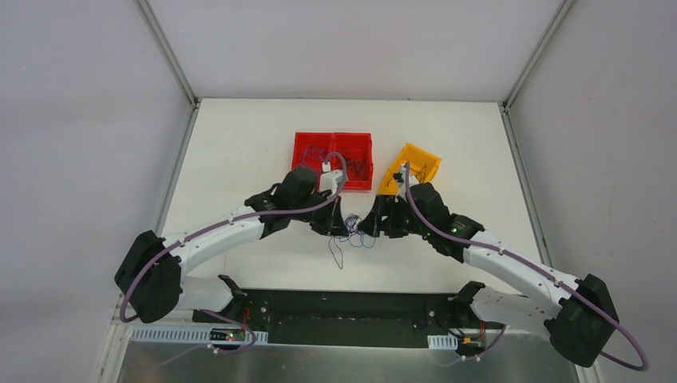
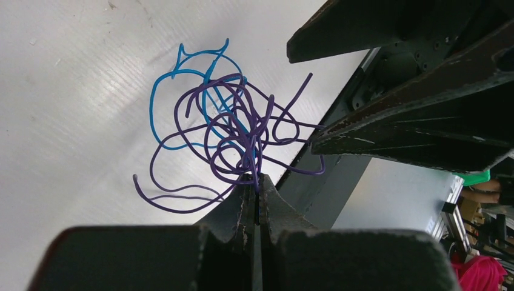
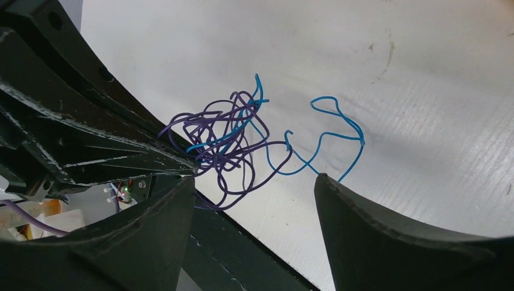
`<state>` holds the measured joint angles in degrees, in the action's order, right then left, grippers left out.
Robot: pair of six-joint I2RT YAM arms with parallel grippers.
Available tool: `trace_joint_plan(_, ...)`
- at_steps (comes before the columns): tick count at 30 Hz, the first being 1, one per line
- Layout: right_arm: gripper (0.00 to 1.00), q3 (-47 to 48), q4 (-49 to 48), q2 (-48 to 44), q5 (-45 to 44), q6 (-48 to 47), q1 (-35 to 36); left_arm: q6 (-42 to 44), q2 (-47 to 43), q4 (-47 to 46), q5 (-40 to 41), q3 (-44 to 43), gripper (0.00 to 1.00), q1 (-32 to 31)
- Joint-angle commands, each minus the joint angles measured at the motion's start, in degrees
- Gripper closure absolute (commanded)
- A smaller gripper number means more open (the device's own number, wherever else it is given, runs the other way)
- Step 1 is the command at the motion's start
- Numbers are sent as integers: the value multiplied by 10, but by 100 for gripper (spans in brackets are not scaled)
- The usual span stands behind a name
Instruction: Untangle the cables
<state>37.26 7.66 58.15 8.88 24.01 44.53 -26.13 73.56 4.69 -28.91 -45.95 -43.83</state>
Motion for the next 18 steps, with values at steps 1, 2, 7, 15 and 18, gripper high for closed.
trace_joint_plan(1,25,-8,-34,-12,2,3,-2,2,-30,-28,-11,6,100,1)
trace_joint_plan(2,25,-18,-39,-20,-4,3,-2,2,-32,-27,-8,7,100,1)
trace_joint_plan(7,3,-84,-74,-93,-35,1,-2,-1,-37,-14,-2,0,100,1)
trace_joint_plan(15,1,-193,-129,-199,-76,18,-2,15,-53,57,20,-35,100,1)
trace_joint_plan(18,1,-214,-145,-226,-71,13,-2,20,-63,82,23,-47,100,1)
